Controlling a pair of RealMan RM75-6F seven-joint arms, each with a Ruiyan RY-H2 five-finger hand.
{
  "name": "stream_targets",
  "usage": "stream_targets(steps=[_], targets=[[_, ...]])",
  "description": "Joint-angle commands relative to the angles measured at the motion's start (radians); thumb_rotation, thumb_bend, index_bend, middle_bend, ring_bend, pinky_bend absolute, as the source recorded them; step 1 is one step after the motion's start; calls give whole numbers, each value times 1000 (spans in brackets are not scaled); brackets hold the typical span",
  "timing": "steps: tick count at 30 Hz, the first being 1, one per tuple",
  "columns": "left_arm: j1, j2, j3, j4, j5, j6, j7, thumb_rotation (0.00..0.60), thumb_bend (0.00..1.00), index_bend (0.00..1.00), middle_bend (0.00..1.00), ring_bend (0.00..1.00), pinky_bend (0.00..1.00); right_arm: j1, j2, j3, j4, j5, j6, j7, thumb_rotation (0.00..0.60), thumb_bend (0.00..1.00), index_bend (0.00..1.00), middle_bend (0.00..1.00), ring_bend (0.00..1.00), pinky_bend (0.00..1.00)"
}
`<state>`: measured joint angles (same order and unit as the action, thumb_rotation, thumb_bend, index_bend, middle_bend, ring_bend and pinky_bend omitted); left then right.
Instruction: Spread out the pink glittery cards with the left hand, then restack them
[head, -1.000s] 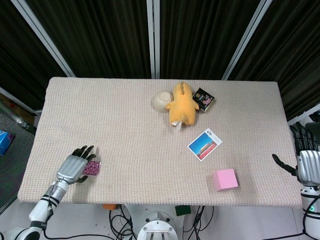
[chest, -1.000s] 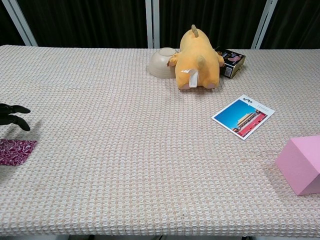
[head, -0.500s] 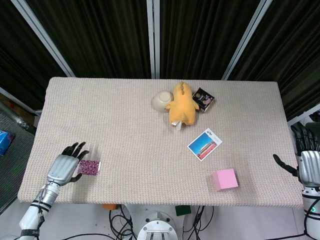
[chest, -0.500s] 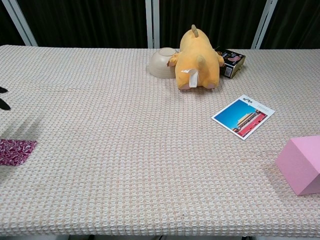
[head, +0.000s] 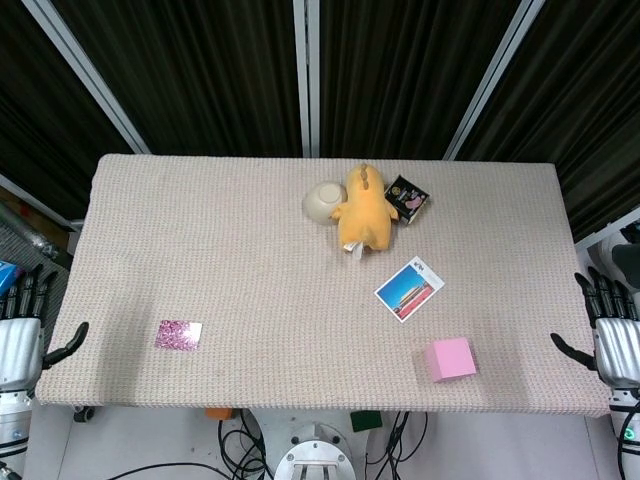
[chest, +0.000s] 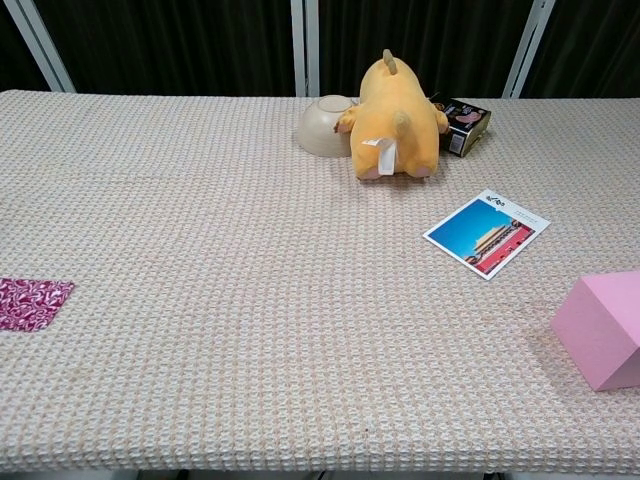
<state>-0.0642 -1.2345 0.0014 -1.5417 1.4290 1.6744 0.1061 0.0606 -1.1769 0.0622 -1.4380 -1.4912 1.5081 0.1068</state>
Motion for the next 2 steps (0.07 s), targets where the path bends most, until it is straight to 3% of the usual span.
stream_targets(steps=[1, 2], targets=[[11, -6, -3, 14, 2, -8, -21, 0, 181, 61, 0, 0, 139, -5, -3, -10, -3, 11, -16, -17, 600, 383, 0, 0, 0, 0], [11, -5, 1, 13, 9, -17, -23, 0, 187, 61, 0, 0, 140, -6, -6, -10, 0, 9, -14, -13, 600, 384, 0, 0, 0, 0]])
